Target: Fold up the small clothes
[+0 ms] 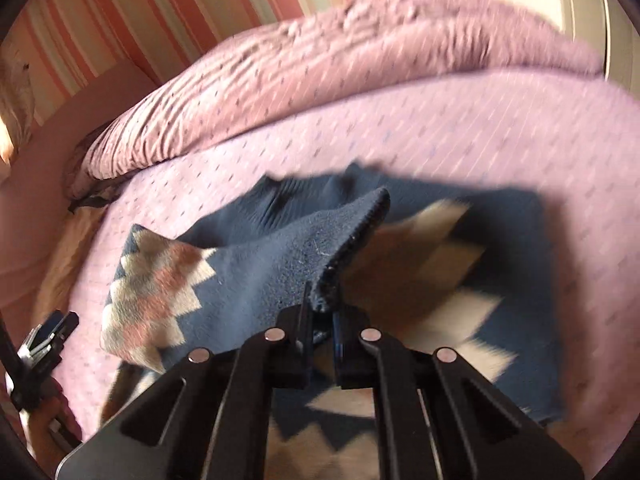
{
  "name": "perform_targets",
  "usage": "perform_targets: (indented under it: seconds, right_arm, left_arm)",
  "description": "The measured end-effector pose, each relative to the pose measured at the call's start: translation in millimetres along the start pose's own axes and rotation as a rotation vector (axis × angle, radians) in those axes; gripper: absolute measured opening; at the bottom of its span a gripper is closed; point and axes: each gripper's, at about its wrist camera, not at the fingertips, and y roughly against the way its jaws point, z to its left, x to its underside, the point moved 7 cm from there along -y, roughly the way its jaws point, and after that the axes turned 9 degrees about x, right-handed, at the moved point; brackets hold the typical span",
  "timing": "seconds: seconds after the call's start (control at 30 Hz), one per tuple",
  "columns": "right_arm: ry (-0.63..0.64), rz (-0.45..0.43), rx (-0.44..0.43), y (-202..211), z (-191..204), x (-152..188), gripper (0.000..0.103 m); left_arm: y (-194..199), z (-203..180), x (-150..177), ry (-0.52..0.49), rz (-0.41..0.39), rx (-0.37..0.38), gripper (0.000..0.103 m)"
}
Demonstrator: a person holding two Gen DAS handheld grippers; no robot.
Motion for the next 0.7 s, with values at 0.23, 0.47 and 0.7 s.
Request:
perform_targets:
  seconds: [0.23, 0.47, 0.7]
  right_arm:
    - [0.046, -0.026, 0.103, 11, -57, -10, 0.007]
    - [0.048, 0.051, 0.123, -22, -75, 27, 0.010]
    - [0.146, -0.019, 0.246, -12, -79, 41, 0.080]
  left_arm:
    - [-26, -28, 13, -0.016, 0.060, 0.019, 0.095]
    - [-58, -38, 34, 0.000, 0.150, -0.023, 0.095]
    - [-52, -44, 33, -0.008, 0.104, -0.004, 0.095]
